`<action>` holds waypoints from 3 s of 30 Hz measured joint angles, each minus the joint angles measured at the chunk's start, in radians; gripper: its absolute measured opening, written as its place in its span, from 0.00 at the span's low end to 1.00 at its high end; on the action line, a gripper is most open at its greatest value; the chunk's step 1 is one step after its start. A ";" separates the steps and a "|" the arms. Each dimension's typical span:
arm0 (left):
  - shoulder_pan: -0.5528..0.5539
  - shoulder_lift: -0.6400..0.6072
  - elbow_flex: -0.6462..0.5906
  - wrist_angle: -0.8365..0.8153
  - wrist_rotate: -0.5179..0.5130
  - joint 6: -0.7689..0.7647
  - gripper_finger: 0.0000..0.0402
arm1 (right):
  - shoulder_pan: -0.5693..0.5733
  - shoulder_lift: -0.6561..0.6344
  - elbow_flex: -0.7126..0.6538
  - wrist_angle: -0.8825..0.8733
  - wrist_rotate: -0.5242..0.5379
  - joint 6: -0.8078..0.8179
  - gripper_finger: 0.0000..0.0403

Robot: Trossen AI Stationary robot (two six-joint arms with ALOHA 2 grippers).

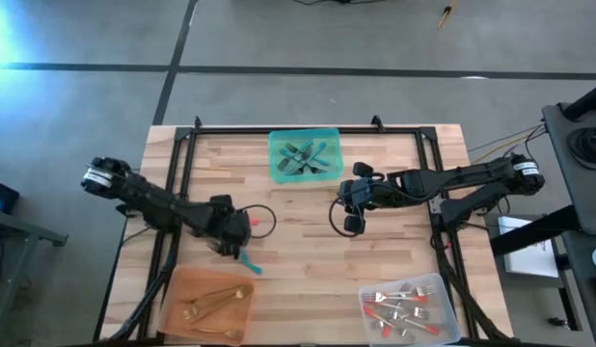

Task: Sort silverware by color (type)
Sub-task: Put the orange fork into the transparent bin

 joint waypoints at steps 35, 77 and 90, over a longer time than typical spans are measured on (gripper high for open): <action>0.331 0.005 -0.083 0.164 0.336 0.255 0.50 | 0.000 0.000 0.000 0.000 0.000 0.000 0.24; 0.301 0.027 0.247 0.111 0.272 0.276 0.01 | 0.000 0.000 0.000 0.006 0.000 0.000 0.24; 0.299 0.030 0.280 0.083 0.277 0.267 0.00 | 0.000 0.000 0.000 0.006 0.000 0.000 0.24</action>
